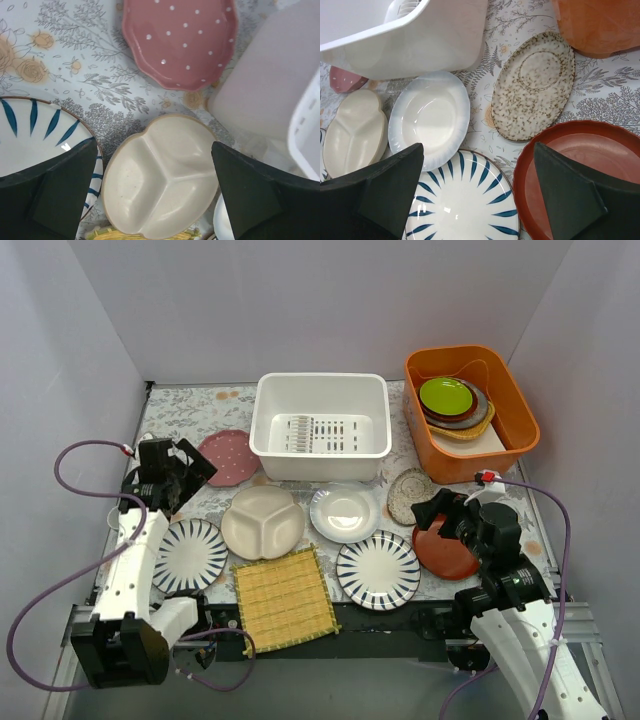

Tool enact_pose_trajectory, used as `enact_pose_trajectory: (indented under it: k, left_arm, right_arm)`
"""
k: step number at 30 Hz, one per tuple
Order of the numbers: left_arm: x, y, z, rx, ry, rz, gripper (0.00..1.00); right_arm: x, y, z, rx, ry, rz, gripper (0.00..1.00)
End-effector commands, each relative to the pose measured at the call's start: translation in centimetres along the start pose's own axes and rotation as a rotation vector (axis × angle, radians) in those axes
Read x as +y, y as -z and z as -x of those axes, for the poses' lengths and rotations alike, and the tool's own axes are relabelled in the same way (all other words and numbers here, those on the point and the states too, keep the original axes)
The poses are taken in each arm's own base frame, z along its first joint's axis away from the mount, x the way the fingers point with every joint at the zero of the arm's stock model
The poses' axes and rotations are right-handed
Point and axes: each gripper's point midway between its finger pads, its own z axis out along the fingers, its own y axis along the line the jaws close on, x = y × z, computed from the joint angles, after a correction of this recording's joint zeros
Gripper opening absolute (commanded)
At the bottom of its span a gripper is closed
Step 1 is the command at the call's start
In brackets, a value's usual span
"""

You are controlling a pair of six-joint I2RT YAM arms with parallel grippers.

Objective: Place the plates into the plastic bin on the countertop
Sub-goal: Pick up the plate from the corner of the board.

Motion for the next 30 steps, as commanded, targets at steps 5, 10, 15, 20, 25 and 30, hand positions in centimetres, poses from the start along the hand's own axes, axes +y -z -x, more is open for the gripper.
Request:
enact_pose_trajectory:
  k: [5, 10, 15, 20, 25, 30]
  left_arm:
    - [-5.2, 4.3, 1.5, -0.075, -0.107, -0.316, 0.98]
    - [-4.9, 3.1, -0.7, 0.030, -0.125, -0.326, 0.98]
    - [-4.9, 2.6, -3.5, 0.141, -0.109, -0.376, 0.98]
    - [-4.8, 2.6, -4.4, 0.172, -0.096, -0.393, 0.98]
    - [-4.3, 2.4, -5.1, 0.201, -0.096, -0.379, 0.98]
    - [-3.8, 2.0, -6.3, 0.233, -0.078, -0.380, 0.98]
  right_arm:
    - [1.5, 0.0, -0.5, 0.049, 0.028, 0.081, 0.98]
    - [3.2, -0.3, -0.9, 0.114, 0.029, 0.161, 0.98]
    - [4.6, -0.1, -0.3, 0.118, 0.039, 0.223, 0.98]
    - [5.9, 0.2, -2.4, 0.265, 0.045, 0.310, 0.98]
    - [6.4, 0.9, -2.6, 0.268, 0.044, 0.341, 0.98]
    - [7.5, 1.4, -3.5, 0.304, -0.002, 0.407, 0.96]
